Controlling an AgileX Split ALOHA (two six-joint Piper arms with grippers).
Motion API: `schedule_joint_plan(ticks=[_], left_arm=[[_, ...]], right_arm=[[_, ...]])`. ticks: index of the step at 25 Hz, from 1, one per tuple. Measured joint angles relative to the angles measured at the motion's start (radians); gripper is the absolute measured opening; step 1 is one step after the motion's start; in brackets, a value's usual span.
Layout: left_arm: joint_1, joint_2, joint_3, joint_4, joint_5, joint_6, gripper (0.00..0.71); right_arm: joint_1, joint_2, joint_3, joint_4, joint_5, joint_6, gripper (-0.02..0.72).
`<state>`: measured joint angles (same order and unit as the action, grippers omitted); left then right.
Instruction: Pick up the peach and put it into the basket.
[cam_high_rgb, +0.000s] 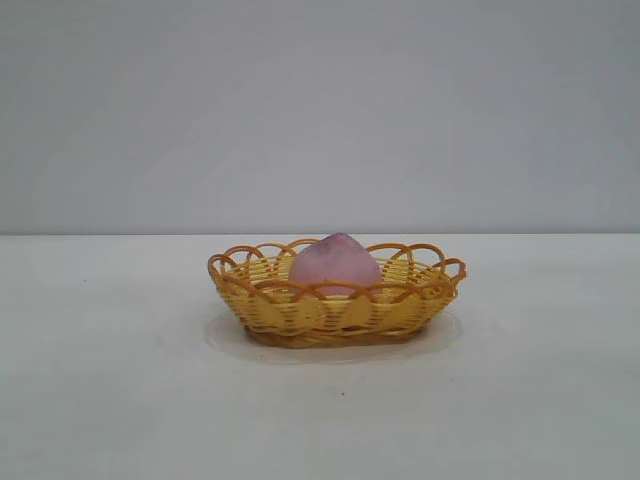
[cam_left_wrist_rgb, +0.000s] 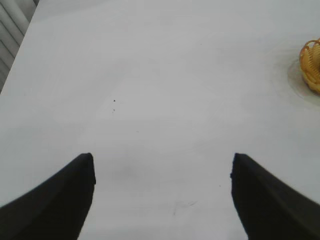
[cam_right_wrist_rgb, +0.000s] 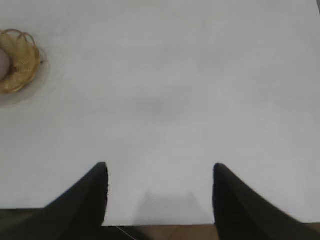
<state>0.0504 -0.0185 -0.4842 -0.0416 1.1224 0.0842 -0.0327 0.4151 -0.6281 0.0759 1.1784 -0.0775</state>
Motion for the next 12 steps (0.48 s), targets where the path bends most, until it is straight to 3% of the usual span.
schedule_joint_plan(ticks=[4, 12], left_arm=[[0.000, 0.000, 0.000, 0.000, -0.001, 0.000, 0.531], [0.000, 0.000, 0.000, 0.000, -0.001, 0.000, 0.531]], right_arm=[[0.000, -0.127, 0.128, 0.000, -0.030, 0.006, 0.388], [0.000, -0.347, 0.140, 0.000, -0.042, 0.007, 0.388]])
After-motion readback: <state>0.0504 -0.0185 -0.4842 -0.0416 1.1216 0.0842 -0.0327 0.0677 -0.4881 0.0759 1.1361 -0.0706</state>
